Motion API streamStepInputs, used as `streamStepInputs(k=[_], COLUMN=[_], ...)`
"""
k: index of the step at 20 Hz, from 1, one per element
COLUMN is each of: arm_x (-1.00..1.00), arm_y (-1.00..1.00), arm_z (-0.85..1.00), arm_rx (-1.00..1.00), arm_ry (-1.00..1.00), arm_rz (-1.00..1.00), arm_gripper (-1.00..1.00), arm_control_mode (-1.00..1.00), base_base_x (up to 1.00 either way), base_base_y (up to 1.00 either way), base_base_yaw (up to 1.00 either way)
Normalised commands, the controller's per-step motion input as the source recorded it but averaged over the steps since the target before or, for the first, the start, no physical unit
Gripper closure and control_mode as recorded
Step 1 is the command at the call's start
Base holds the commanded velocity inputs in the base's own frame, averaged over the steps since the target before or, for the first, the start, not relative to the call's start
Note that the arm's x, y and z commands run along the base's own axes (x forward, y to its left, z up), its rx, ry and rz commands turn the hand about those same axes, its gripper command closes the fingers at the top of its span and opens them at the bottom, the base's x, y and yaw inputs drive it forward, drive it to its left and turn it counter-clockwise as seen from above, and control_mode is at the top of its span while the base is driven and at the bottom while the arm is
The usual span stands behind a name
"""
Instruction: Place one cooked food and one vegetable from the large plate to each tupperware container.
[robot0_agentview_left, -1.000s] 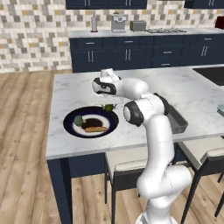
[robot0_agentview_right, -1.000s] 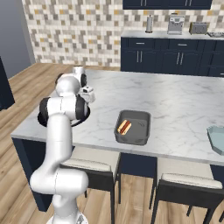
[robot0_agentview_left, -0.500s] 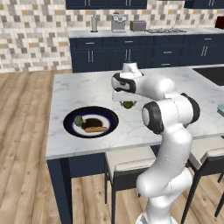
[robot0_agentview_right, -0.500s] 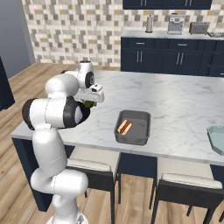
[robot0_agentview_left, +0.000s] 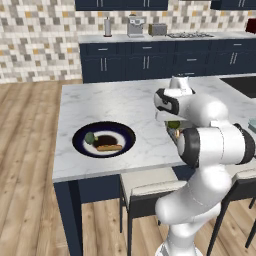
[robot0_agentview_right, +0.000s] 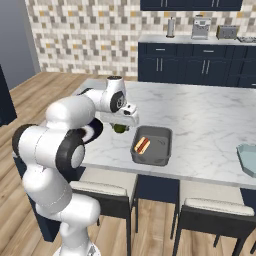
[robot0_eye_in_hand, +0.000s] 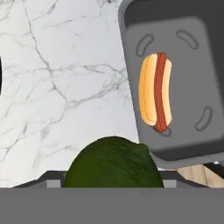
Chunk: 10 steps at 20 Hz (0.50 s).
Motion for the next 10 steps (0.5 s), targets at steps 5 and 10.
streamStepInputs(k=[5, 10], arm_x=[-0.09, 0.02], arm_y=[-0.91, -0.80], arm_z=[-0.01, -0.16], arm_rx=[0.00, 0.00], arm_ry=[0.06, 0.04], arm_rz=[0.00, 0.00], arm_gripper=[1.00, 1.00], arm_control_mode=[-1.00, -1.00], base_base_x=[0.00, 0.00], base_base_y=[0.00, 0.00], base_base_yaw=[0.00, 0.00])
